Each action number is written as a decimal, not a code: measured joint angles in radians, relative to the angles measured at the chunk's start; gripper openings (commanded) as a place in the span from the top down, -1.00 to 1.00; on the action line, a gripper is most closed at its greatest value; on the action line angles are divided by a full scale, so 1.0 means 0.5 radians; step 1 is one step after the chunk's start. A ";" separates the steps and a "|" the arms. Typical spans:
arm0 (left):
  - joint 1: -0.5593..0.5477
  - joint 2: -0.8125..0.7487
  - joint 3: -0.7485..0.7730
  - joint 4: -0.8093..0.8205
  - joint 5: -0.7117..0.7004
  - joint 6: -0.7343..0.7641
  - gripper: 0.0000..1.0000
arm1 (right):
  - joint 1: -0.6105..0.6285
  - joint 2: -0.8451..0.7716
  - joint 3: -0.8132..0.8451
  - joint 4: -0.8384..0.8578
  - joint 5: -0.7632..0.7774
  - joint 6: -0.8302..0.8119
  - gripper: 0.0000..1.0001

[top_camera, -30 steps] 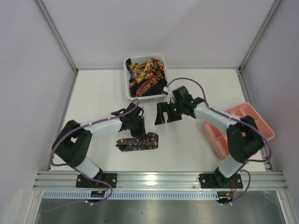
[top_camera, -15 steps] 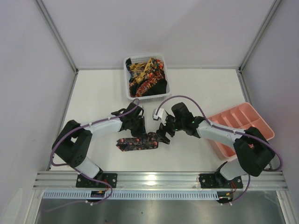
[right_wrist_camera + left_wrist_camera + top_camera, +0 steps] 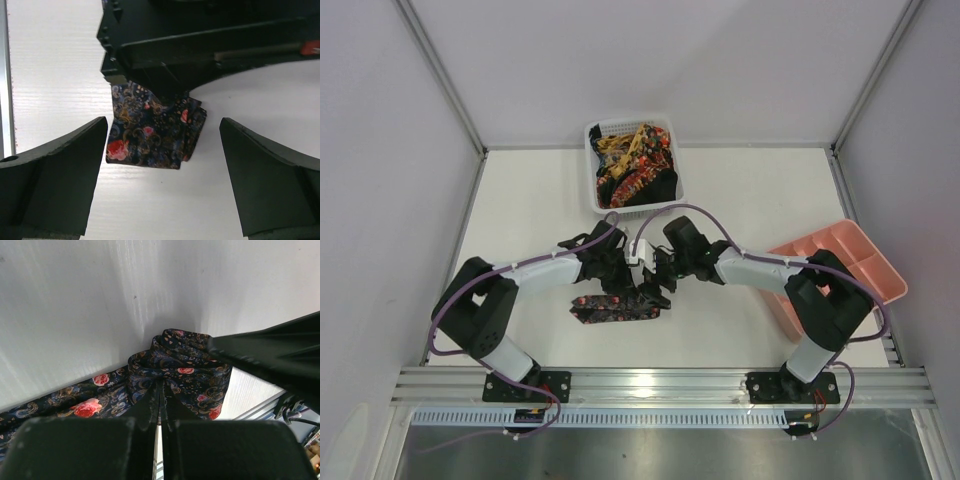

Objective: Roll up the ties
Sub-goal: Roll the tie

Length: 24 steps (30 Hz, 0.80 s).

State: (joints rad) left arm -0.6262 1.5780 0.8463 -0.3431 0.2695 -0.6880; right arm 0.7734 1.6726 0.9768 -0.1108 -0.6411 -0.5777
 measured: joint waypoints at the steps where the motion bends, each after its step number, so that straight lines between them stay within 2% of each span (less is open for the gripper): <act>1: 0.000 0.001 -0.001 0.001 0.000 0.000 0.96 | 0.007 0.008 0.000 -0.006 0.000 -0.006 -0.99; 21: 0.000 0.012 -0.010 0.056 0.032 -0.001 0.96 | 0.102 0.106 -0.124 0.093 0.294 -0.050 -1.00; 24: 0.000 0.012 -0.018 0.063 0.043 -0.001 0.95 | 0.105 0.142 -0.125 0.108 0.308 -0.050 -0.94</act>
State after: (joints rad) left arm -0.6262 1.5841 0.8375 -0.3115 0.2909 -0.6884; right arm 0.8261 1.7435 0.9142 -0.0566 -0.4870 -0.6029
